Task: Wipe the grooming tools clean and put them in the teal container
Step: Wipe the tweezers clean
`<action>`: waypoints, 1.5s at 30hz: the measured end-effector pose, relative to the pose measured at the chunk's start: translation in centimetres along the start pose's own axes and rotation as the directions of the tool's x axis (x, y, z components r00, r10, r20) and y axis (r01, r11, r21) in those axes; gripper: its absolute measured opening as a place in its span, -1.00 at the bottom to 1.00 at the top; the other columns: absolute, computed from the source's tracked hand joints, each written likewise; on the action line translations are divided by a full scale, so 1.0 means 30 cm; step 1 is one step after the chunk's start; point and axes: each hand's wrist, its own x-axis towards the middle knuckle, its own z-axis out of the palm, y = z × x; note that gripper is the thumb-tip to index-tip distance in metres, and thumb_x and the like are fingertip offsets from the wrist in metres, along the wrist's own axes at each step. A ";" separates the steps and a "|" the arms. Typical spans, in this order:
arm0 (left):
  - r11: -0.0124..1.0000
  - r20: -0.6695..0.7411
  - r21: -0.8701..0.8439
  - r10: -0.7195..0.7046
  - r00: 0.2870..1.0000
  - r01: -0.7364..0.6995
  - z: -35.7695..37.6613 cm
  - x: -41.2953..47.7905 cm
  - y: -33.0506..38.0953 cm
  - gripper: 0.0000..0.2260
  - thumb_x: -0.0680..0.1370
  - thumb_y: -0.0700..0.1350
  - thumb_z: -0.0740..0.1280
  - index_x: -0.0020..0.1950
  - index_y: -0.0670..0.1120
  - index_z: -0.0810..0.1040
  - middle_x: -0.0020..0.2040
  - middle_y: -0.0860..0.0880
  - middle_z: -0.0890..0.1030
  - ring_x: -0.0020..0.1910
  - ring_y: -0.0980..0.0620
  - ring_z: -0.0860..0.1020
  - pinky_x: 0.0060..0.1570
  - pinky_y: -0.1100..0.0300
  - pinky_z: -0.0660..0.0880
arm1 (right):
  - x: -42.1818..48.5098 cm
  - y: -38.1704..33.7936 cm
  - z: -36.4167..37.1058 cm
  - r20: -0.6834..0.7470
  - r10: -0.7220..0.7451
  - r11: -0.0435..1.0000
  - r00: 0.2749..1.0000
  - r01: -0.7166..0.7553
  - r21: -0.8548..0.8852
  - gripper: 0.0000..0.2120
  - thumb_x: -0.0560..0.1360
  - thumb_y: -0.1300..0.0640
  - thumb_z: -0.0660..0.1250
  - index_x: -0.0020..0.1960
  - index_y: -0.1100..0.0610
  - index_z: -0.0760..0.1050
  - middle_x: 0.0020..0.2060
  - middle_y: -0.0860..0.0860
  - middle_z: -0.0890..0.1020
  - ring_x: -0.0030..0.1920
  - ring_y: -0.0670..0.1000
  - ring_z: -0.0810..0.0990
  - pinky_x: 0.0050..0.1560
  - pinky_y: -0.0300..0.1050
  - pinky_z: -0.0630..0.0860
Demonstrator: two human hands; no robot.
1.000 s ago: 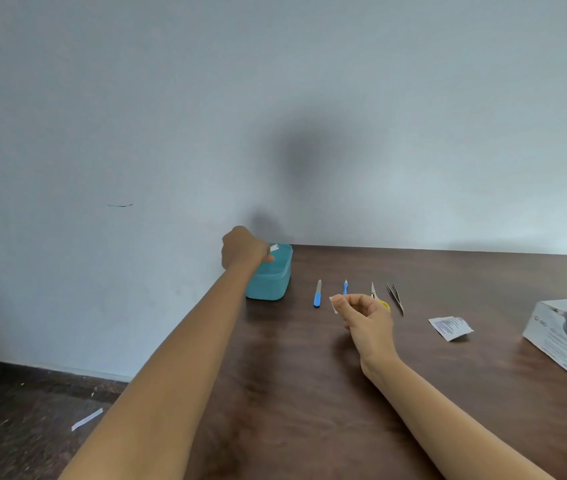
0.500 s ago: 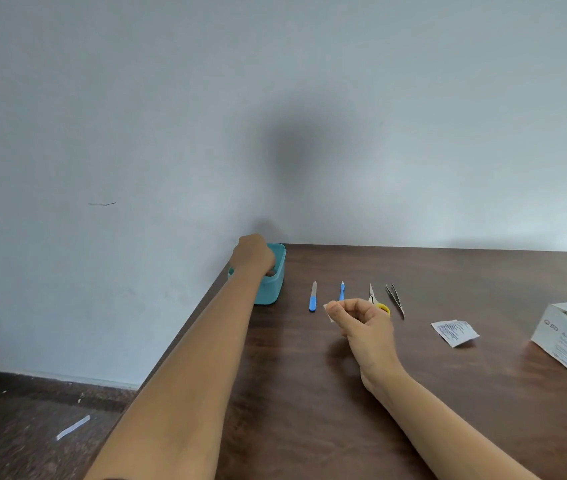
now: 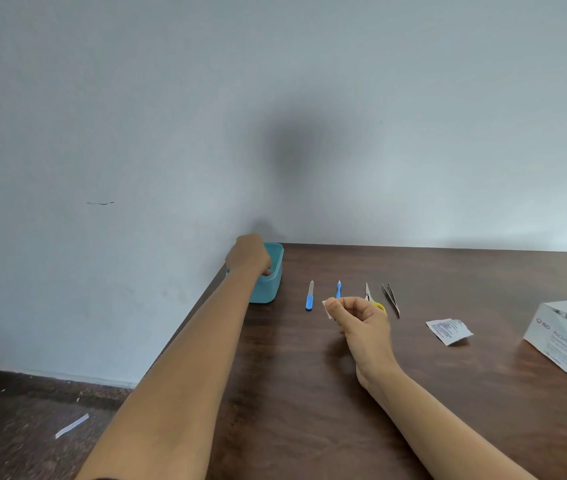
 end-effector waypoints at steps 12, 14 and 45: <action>0.937 -0.151 -0.225 0.238 0.959 -0.268 -0.042 -0.178 0.179 -0.83 0.48 -0.15 0.27 -0.23 -0.16 0.61 -0.36 -0.05 0.64 -0.35 0.05 0.63 -0.32 0.27 0.42 | -0.069 -0.076 -0.048 -0.055 0.028 0.938 0.998 -0.007 0.347 -0.97 0.39 0.16 0.46 -0.20 0.12 0.63 -0.30 -0.02 0.61 -0.38 -0.23 0.47 -0.24 -0.34 0.36; 0.926 -0.123 -0.231 0.276 0.953 -0.298 0.012 -0.227 0.217 -0.76 0.46 -0.12 0.26 -0.30 -0.22 0.61 -0.38 -0.12 0.64 -0.38 0.00 0.58 -0.28 0.18 0.50 | -0.090 -0.081 -0.085 -0.031 0.015 0.941 0.999 -0.003 0.339 -0.97 0.41 0.19 0.45 -0.21 0.12 0.62 -0.34 -0.04 0.62 -0.39 -0.24 0.47 -0.26 -0.35 0.36; 0.876 -0.230 0.277 0.460 0.857 -0.396 0.394 -0.472 0.483 -0.81 0.61 -0.18 0.16 0.07 -0.17 0.56 0.14 -0.11 0.51 0.21 -0.13 0.43 -0.11 0.16 0.40 | -0.085 -0.149 -0.545 -0.015 0.128 0.876 0.992 -0.106 0.471 -0.96 0.47 0.29 0.35 -0.11 0.18 0.55 -0.26 0.07 0.69 -0.44 -0.16 0.49 -0.37 -0.35 0.44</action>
